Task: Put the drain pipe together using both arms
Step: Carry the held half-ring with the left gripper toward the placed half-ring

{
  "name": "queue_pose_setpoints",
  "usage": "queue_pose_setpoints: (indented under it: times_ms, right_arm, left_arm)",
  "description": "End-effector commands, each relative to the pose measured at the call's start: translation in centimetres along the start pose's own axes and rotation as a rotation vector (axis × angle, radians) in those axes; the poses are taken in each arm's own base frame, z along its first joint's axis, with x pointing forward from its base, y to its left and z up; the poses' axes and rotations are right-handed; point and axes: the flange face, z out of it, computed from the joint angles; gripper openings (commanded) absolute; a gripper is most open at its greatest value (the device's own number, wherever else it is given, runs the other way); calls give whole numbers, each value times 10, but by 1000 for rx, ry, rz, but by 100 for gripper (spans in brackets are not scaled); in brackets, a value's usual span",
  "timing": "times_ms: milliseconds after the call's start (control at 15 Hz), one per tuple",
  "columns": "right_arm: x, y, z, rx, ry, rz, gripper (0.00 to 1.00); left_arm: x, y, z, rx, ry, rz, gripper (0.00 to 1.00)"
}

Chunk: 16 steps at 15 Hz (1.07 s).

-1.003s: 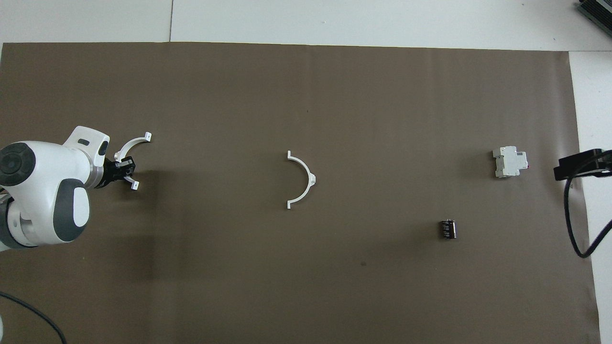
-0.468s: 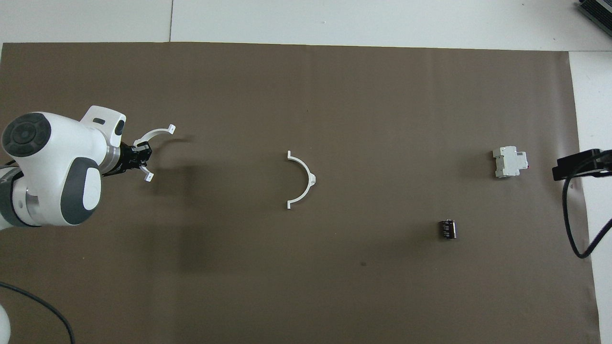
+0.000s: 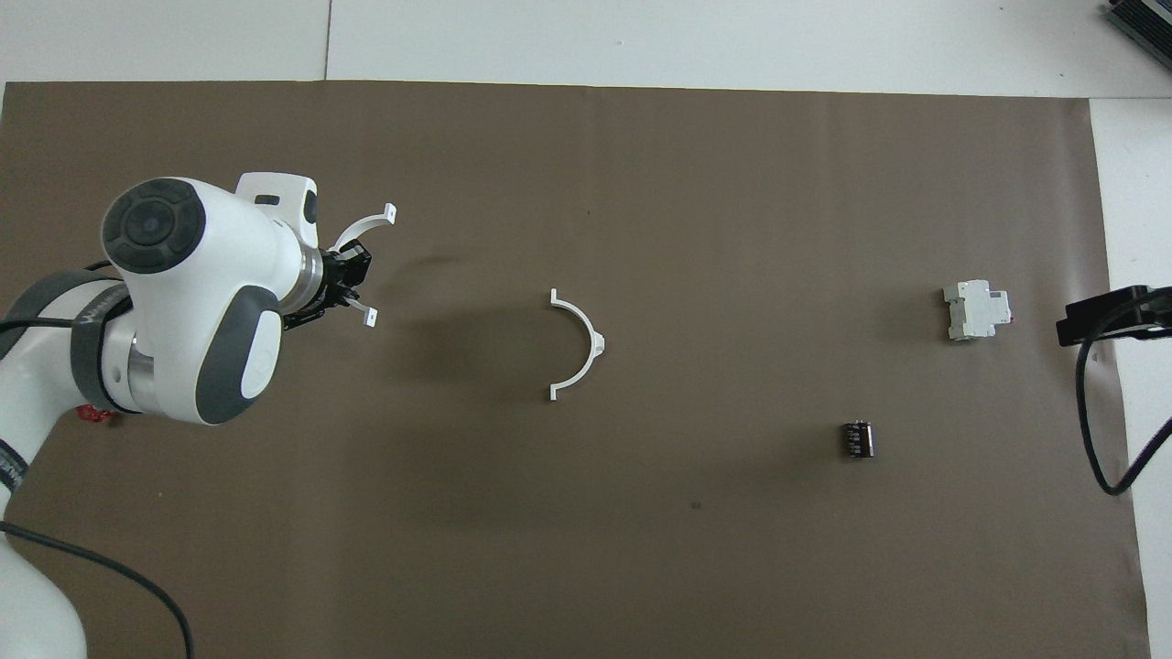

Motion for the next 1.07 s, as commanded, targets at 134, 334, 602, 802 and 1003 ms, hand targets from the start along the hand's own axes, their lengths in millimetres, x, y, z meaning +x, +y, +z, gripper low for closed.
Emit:
queue_pose_setpoints:
  times_ms: [134,334,602,802,1003]
  right_arm:
    - [-3,0,-3,23,-1,7,100]
    - [-3,0,-2,24,-3,7,100]
    - [-3,0,-2,24,-3,7,100]
    - [-3,0,-2,24,-3,7,100]
    - [-3,0,-2,24,-3,7,100]
  left_arm:
    - [-80,21,48,41,49,63,0]
    - [-83,22,58,13,75,22,0]
    - [-83,18,61,20,73,-36,0]
    - [-85,16,65,25,71,-63,0]
    - [-98,18,66,26,70,-98,0]
